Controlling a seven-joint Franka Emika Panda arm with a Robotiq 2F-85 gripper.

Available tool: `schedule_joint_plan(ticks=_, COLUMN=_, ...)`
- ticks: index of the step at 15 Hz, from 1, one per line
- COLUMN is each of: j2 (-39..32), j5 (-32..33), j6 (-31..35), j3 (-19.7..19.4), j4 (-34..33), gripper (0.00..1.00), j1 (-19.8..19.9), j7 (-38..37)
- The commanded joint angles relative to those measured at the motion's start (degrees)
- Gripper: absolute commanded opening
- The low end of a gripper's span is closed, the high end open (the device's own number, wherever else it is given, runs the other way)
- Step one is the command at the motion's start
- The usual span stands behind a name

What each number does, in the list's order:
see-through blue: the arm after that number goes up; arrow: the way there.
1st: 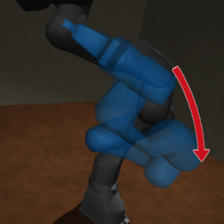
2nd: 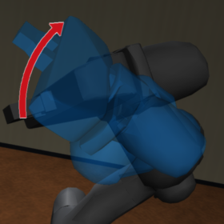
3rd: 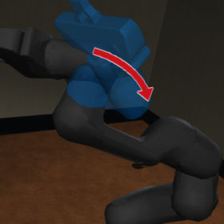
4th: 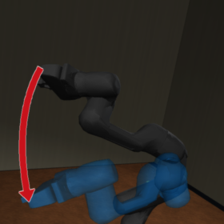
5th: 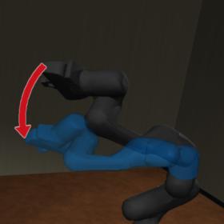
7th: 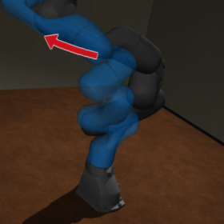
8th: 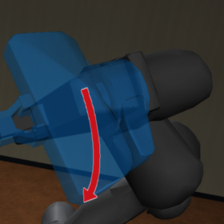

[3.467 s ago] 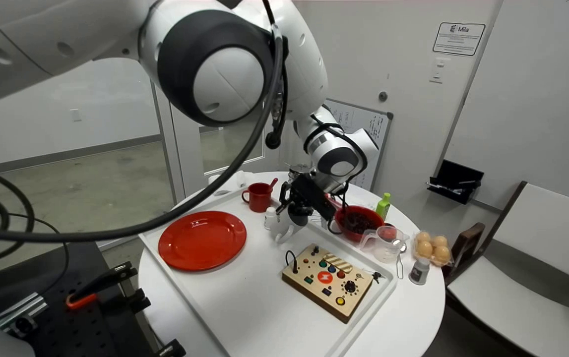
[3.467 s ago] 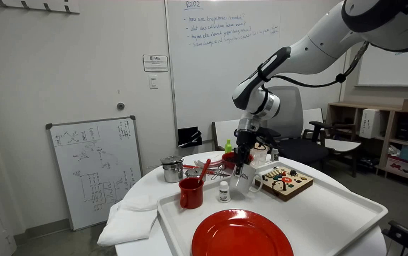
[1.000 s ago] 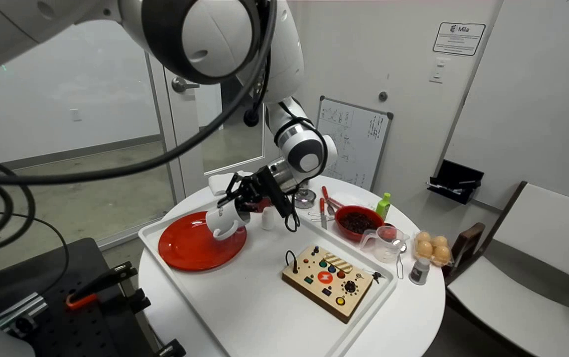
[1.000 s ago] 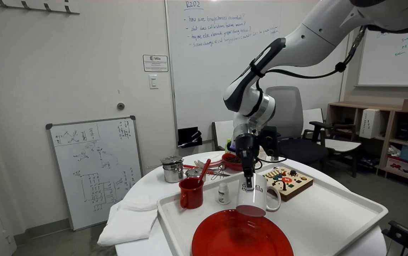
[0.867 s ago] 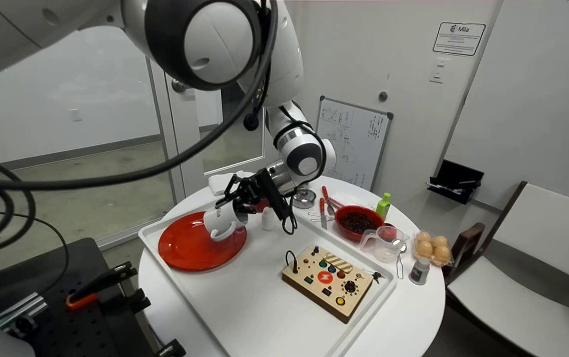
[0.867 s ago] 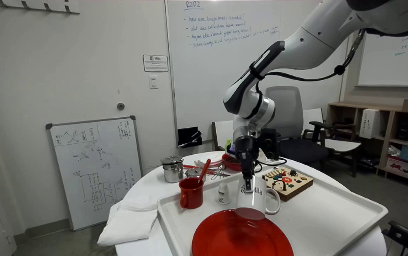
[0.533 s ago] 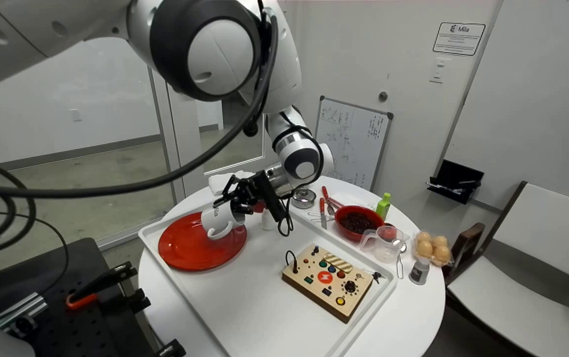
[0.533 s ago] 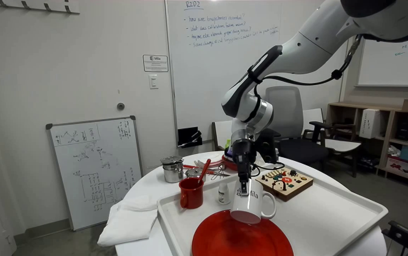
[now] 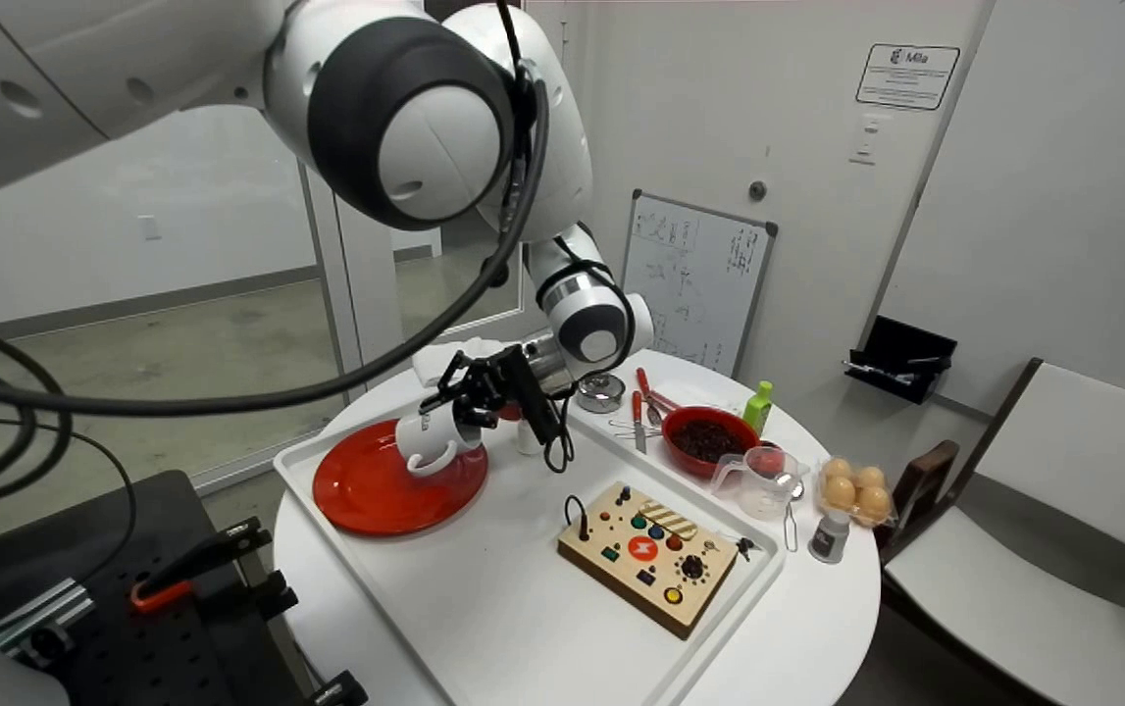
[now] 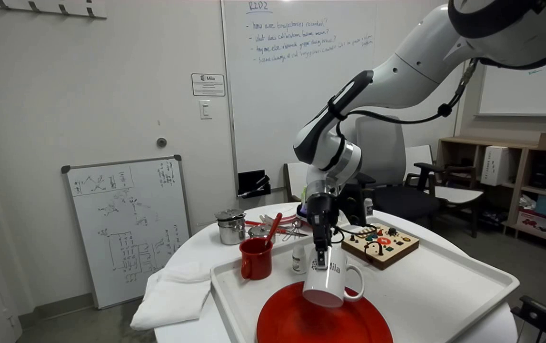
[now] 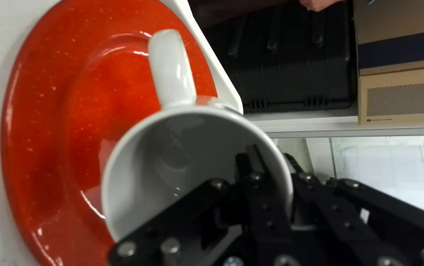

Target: Put the mug on the plate

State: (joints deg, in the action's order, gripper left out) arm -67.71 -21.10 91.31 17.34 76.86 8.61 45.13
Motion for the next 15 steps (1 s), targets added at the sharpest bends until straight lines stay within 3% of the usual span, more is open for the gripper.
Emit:
schedule_joint_plan(ticks=1, j2=-3.1, j5=-0.9, j6=-5.1, j3=-0.5, j4=-5.0, gripper=0.09, j1=-0.6, j7=-0.9)
schedule_joint_plan(ticks=15, j2=-11.9, j5=-0.3, j6=-14.3, j3=-0.8, j4=-15.9, gripper=0.09, j1=-1.5, j7=-3.0)
